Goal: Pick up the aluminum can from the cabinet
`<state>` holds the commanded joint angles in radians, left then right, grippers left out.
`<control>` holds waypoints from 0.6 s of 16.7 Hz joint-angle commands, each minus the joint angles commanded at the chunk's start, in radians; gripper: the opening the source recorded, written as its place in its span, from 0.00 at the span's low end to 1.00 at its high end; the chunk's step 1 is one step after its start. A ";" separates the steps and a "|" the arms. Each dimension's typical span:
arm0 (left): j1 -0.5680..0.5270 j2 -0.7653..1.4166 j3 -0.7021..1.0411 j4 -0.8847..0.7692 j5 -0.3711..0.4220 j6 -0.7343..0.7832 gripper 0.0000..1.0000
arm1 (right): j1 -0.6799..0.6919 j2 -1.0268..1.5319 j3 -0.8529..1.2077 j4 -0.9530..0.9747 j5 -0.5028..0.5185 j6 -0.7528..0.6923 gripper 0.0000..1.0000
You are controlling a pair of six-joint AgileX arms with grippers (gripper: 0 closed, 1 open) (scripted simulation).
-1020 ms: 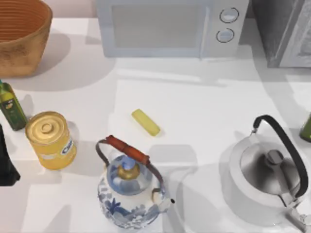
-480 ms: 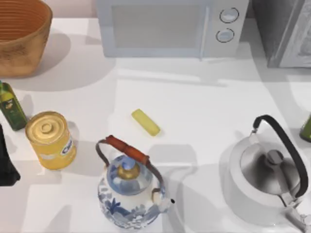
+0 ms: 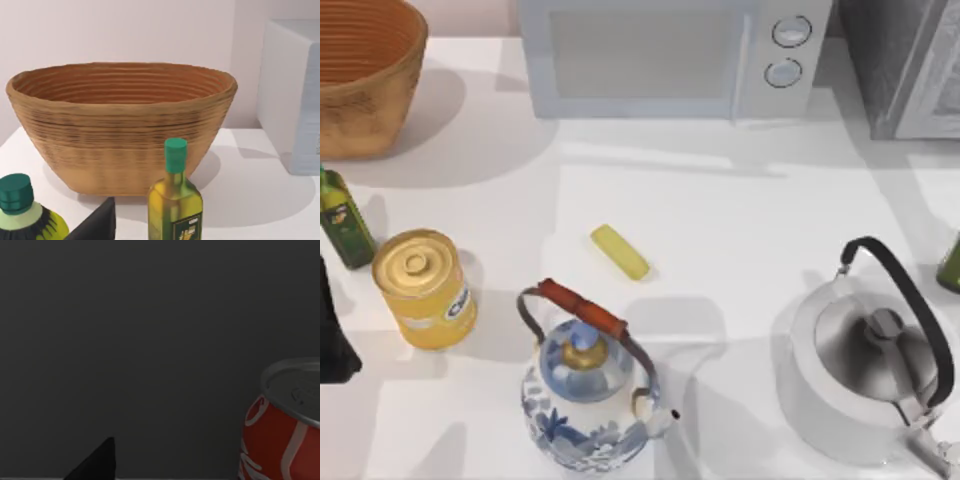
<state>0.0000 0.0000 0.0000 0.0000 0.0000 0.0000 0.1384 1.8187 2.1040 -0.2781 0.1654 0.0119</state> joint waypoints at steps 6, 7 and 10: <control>0.000 0.000 0.000 0.000 0.000 0.000 1.00 | 0.000 0.000 0.000 0.000 0.000 0.000 0.77; 0.000 0.000 0.000 0.000 0.000 0.000 1.00 | 0.000 0.000 0.000 0.000 0.000 0.000 0.70; 0.000 0.000 0.000 0.000 0.000 0.000 1.00 | 0.000 0.000 0.000 0.000 0.000 0.000 0.47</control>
<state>0.0000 0.0000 0.0000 0.0000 0.0000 0.0000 0.1384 1.8187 2.1040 -0.2781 0.1654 0.0119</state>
